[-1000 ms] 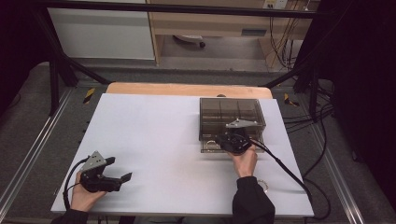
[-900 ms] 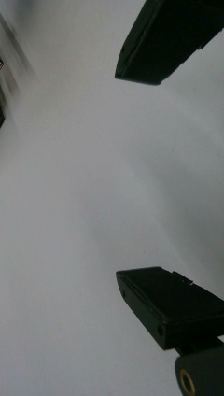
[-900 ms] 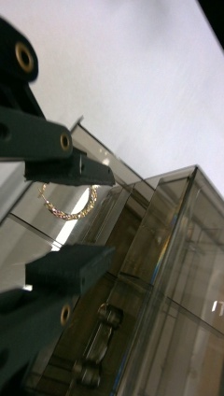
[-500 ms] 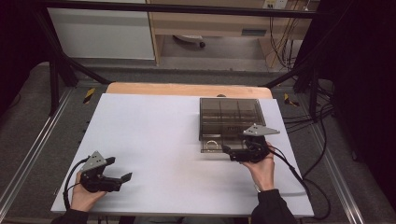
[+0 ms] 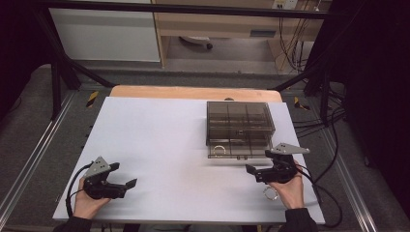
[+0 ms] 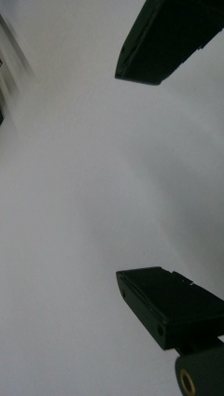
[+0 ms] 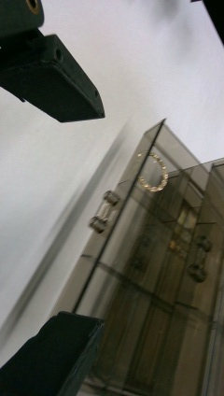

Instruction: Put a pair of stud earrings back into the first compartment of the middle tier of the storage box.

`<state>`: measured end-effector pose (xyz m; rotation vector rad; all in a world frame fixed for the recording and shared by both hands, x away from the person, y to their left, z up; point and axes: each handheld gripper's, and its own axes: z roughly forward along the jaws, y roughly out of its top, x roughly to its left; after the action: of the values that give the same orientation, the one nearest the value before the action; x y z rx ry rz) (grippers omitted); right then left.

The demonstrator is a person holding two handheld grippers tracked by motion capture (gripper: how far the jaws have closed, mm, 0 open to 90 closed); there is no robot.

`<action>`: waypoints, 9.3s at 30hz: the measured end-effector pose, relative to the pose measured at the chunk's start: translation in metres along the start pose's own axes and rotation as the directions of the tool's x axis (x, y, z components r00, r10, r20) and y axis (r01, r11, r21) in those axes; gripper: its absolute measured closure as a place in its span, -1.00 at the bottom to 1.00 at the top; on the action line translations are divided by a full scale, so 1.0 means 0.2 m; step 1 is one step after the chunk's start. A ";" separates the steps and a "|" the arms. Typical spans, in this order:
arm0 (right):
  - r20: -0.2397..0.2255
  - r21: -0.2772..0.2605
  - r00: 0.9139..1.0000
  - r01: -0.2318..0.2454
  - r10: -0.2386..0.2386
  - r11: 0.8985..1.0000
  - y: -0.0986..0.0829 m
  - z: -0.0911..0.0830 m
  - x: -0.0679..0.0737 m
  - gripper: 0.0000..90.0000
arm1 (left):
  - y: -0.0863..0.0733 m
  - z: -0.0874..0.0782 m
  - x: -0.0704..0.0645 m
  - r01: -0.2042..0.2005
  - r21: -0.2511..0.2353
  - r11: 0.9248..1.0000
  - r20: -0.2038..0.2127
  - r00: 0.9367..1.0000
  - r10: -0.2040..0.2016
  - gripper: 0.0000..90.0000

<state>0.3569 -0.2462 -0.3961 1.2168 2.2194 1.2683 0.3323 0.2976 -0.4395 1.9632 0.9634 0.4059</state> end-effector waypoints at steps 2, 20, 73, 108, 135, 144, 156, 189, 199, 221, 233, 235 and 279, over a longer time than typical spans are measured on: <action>0.003 0.015 1.000 0.002 -0.002 1.000 -0.03 -0.02 -0.01 -0.95 | 0.00 0.00 0.00 0.001 -0.002 1.000 0.000 1.000 -0.001 -0.90; 0.013 0.095 0.999 -0.042 0.041 0.995 -0.27 -0.09 -0.09 -0.84 | 0.00 0.00 0.00 0.002 -0.001 1.000 0.000 1.000 -0.002 -0.90; 0.119 0.251 0.993 -0.023 -0.007 0.968 -0.38 -0.15 -0.10 0.87 | 0.00 0.00 0.00 -0.001 0.002 1.000 0.001 1.000 0.001 -0.90; 0.114 0.196 0.993 -0.015 -0.008 0.981 -0.31 -0.15 -0.08 0.92 | 0.00 0.00 0.00 0.000 0.002 1.000 0.000 1.000 0.000 -0.90; 0.054 0.124 0.997 0.043 -0.050 0.991 -0.13 -0.10 0.01 0.92 | 0.00 0.00 0.00 0.000 0.007 1.000 -0.001 1.000 0.000 -0.90; 0.029 0.095 0.997 0.067 -0.070 0.993 -0.05 -0.05 0.06 0.92 | 0.00 0.00 0.00 -0.001 0.006 1.000 0.001 1.000 0.001 -0.90; 0.006 0.062 0.996 0.087 -0.087 0.994 0.05 0.01 0.12 0.92 | 0.00 0.00 0.00 -0.001 0.007 1.000 0.001 1.000 0.001 -0.90; 0.022 0.046 0.992 0.126 -0.127 0.991 0.32 0.28 0.19 0.92 | 0.00 0.01 0.00 0.000 0.010 1.000 0.001 1.000 0.000 -0.90; 0.033 0.062 0.993 0.108 -0.110 0.992 0.34 0.38 0.16 0.92 | 0.00 0.01 0.00 -0.002 0.012 1.000 0.002 1.000 0.002 -0.90; 0.046 0.119 0.992 0.110 -0.116 0.987 0.29 0.54 0.15 0.92 | 0.00 0.01 0.00 -0.004 0.015 1.000 0.002 1.000 0.004 -0.90; 0.033 0.153 0.992 0.116 -0.122 0.981 0.26 0.57 0.15 0.90 | 0.00 0.01 0.00 -0.003 0.013 1.000 0.002 1.000 0.003 -0.90; 0.037 0.155 0.991 0.120 -0.127 0.981 0.26 0.57 0.15 0.90 | 0.00 0.01 0.00 -0.002 0.012 1.000 0.002 1.000 0.002 -0.90; -0.067 -0.076 0.998 0.005 -0.010 0.997 0.02 0.06 0.03 -0.99 | 0.00 0.01 0.00 -0.007 0.021 1.000 0.003 1.000 0.007 -0.90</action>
<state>0.3624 -0.2329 -0.3995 1.1532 2.1985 1.3961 0.3333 0.2957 -0.4418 1.9858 0.9624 0.3985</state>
